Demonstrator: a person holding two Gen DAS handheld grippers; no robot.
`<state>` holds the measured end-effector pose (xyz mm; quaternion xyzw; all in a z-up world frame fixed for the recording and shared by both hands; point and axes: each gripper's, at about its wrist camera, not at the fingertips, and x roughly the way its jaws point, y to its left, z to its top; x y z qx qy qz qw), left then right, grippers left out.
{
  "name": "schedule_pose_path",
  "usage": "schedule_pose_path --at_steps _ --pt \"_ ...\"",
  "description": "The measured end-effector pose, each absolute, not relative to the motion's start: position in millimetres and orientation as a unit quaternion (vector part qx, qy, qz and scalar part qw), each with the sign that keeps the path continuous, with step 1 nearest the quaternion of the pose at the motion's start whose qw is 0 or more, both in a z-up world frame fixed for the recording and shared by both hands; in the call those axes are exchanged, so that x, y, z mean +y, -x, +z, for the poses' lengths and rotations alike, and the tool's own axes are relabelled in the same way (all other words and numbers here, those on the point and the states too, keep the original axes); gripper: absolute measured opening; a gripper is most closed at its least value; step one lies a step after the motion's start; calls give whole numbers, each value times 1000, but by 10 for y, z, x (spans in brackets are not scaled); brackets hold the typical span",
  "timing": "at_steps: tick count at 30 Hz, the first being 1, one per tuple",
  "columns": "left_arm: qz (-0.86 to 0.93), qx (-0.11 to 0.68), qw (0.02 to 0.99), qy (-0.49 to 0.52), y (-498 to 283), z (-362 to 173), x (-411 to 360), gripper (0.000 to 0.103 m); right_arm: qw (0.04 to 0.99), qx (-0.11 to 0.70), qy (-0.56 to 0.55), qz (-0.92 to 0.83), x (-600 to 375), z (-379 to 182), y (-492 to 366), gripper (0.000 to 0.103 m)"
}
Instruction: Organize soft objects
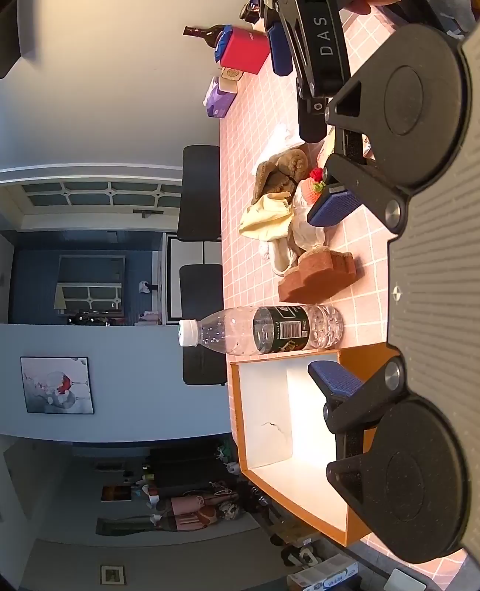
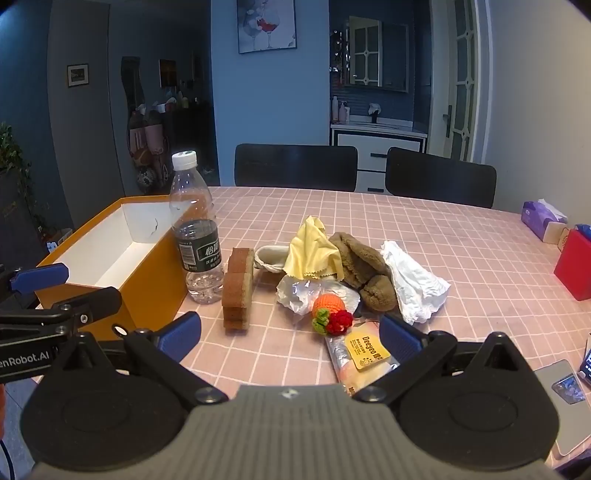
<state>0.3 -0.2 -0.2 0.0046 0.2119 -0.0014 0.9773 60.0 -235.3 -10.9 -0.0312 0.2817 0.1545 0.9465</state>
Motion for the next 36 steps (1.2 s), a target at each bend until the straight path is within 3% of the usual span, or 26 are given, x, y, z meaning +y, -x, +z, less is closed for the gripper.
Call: schedule_pose_path --at_steps 36 --pt "-6 208 978 -2 -48 -68 -27 96 943 292 30 154 -2345 -176 -658 101"
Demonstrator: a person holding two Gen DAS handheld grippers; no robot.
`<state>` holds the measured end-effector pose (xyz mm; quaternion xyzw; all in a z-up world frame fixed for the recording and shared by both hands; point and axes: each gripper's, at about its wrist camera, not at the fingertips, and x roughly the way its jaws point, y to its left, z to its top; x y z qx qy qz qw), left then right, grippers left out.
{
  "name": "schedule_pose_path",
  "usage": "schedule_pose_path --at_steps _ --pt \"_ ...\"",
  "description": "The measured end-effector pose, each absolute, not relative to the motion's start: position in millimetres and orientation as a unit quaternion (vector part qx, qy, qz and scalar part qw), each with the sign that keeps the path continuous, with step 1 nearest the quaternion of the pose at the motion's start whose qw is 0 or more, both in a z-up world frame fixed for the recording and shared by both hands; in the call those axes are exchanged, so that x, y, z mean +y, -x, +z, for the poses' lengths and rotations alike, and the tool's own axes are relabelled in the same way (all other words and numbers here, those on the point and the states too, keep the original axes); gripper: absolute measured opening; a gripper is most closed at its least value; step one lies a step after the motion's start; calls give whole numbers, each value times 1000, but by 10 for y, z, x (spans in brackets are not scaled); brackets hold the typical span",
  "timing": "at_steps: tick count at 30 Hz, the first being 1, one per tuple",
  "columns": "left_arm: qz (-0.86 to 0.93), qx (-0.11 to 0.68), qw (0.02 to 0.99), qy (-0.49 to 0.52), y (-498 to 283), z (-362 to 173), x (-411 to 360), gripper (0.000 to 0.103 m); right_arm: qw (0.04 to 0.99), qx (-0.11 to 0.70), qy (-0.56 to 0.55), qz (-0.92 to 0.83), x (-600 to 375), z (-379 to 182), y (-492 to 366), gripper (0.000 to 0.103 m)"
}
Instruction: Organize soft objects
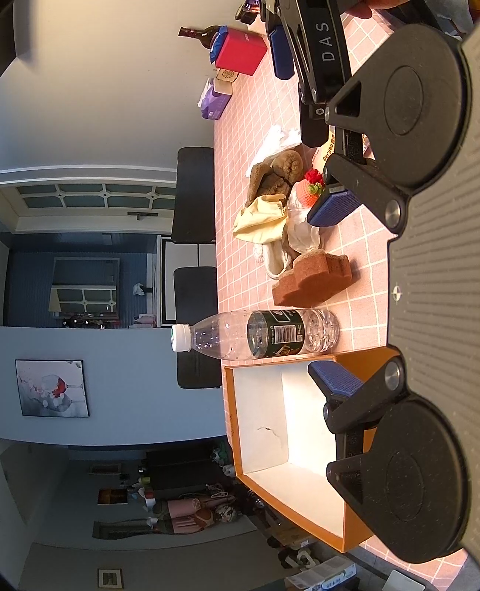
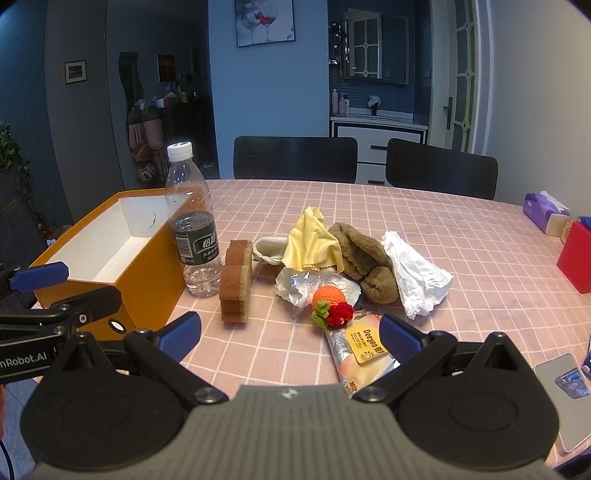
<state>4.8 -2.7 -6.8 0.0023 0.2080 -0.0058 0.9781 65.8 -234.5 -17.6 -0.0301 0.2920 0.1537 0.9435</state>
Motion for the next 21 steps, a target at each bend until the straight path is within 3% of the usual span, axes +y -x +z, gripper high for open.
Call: schedule_pose_path --at_steps 21 --pt "-10 201 980 -1 -67 -86 -39 96 943 294 30 151 -2366 -190 -674 101"
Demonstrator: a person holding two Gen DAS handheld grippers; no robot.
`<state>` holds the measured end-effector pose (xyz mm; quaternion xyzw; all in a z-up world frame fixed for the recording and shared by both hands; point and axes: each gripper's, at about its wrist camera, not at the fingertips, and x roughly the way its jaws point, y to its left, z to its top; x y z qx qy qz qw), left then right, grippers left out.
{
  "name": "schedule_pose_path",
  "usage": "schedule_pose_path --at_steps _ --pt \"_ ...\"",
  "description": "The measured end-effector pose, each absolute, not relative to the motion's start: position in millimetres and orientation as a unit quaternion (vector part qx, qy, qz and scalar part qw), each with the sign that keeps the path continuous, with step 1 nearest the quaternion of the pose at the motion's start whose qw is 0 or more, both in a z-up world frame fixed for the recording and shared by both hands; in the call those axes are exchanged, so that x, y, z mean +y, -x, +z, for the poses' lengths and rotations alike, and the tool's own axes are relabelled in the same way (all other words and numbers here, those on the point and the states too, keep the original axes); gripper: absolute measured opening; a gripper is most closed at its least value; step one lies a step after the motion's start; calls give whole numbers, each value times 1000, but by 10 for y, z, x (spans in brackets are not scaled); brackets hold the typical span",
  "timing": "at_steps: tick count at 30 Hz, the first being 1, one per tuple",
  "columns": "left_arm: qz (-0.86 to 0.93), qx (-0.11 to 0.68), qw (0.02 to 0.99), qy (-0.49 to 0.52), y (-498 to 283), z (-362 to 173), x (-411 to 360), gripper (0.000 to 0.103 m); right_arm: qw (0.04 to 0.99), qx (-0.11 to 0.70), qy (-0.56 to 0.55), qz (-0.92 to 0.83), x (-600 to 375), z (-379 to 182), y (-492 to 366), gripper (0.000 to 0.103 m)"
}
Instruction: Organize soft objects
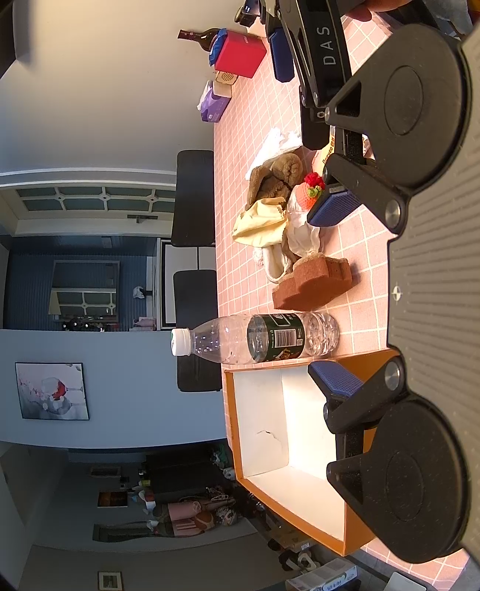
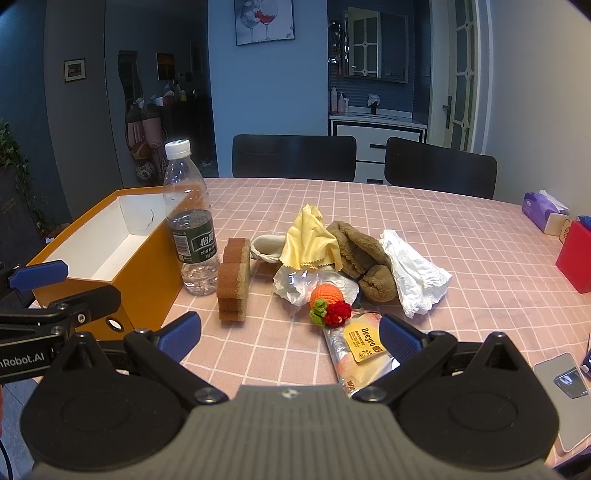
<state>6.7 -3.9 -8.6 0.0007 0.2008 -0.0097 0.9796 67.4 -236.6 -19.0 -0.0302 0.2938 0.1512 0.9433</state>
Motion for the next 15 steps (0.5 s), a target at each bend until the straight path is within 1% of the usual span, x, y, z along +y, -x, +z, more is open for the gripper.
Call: schedule_pose_path --at_steps 3,5,6,7,9,12,13,15 --pt "-16 188 982 1 -103 -93 -57 96 944 294 31 148 -2396 -218 -700 101" --pt "-26 188 982 5 -143 -111 -69 94 945 289 27 150 -2437 -256 -721 101" --pt "-35 179 983 22 -143 -85 -60 91 946 285 24 151 -2457 -272 -733 101" --pt "-41 185 981 30 -172 -94 -60 88 948 281 23 150 -2477 -293 -749 101" --pt "-60 197 976 65 -223 -108 -53 88 948 280 25 146 -2506 -335 -806 101" --pt "-75 220 969 84 -301 -141 -97 88 948 285 29 141 -2547 -424 -905 100" --pt "-74 216 971 66 -337 -171 -128 88 947 288 30 139 -2562 -460 -944 100" --pt "-79 226 968 73 -410 -195 -157 88 946 294 36 135 -2586 -549 -1035 99"
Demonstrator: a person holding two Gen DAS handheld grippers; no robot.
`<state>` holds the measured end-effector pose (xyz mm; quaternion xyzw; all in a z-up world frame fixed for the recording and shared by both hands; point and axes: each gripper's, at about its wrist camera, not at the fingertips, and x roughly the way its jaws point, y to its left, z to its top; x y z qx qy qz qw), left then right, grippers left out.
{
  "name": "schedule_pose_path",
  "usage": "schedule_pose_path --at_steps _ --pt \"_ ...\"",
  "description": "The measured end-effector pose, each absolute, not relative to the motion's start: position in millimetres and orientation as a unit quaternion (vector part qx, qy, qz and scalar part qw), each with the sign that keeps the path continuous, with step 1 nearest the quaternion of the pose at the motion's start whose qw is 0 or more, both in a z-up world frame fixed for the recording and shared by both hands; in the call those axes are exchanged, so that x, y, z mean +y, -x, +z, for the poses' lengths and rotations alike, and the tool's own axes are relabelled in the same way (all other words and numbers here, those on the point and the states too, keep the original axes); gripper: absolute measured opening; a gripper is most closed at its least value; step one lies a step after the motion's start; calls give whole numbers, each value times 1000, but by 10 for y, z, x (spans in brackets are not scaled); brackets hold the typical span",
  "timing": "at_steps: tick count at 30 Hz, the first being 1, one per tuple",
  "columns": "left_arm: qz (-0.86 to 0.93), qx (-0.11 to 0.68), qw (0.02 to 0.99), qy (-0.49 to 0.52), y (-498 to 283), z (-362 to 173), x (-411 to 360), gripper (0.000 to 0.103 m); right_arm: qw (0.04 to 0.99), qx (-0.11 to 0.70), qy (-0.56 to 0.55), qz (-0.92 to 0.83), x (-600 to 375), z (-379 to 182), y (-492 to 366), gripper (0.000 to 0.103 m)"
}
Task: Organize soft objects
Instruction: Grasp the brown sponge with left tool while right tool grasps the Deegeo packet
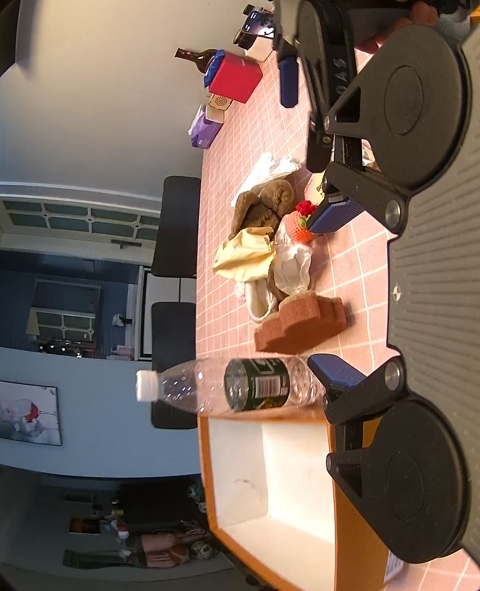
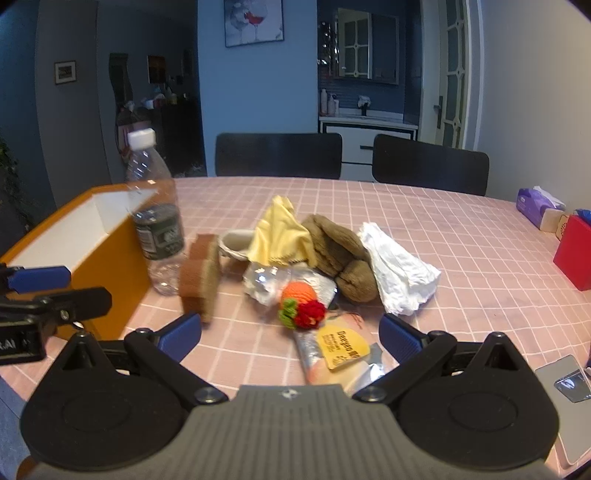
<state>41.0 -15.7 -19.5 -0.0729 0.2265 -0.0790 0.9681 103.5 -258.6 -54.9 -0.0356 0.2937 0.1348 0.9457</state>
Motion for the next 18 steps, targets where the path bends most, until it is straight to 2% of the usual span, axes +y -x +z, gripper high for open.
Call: schedule_pose_path --at_steps 3,8,18 --pt "-80 247 964 63 -567 -315 -192 88 945 296 46 132 -2604 -706 -1173 94" --pt "-74 273 958 53 -810 -516 -277 90 938 319 46 127 -2653 -959 -1415 94" --pt "-39 280 959 -22 -1337 -860 -436 91 919 371 66 116 -2685 -1444 -1913 100"
